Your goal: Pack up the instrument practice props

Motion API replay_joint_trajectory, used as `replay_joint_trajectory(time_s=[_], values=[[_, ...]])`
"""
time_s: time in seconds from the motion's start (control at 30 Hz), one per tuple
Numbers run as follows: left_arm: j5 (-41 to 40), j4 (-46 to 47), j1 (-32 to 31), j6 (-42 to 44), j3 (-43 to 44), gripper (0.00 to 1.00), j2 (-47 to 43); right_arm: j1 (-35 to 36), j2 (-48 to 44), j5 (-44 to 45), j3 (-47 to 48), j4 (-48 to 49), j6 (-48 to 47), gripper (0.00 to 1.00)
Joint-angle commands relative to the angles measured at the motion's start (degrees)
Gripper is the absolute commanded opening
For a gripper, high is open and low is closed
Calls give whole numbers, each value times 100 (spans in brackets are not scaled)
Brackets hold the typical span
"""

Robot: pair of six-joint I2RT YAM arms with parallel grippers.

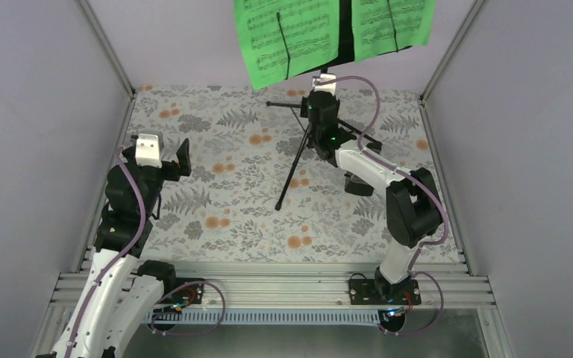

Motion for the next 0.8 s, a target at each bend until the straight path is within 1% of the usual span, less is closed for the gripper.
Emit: replay_joint_trajectory(time_s=[0.0,0.03,0.07,0.1,0.17,0.27,0.33,0.4,0.47,0.57,0.67,0.77], values=[[30,-5,11,32,-9,100,21,-209,-300,387,-177,3,759,7],[28,-5,8,35,1,100,35,-211,-307,312,-184,13,708,14],[31,-2,9,38,5,100,46,-214,-325,221,-183,15,665,23],[48,-5,7,32,11,100,68,-217,-348,108,-213,46,600,30],[73,-4,10,23,30,100,80,-213,-445,-193,-316,199,443,40],[147,17,5,18,56,100,72,-217,-593,-834,-461,318,149,61],[272,40,7,-5,87,100,81,-214,-665,-1261,-503,256,-31,71],[433,68,11,-61,141,100,117,-213,-708,-1637,-569,146,-150,80],[660,65,11,-172,230,100,176,-216,-977,-2025,-733,82,-235,85],[1164,65,9,-376,434,100,335,-214,-1340,-2396,-1116,59,-260,90],[1926,64,13,-629,751,100,604,-222,-1845,-2742,-1615,61,-263,96],[2881,142,9,-931,1167,100,943,-234,-2534,-3140,-2185,72,-243,97]])
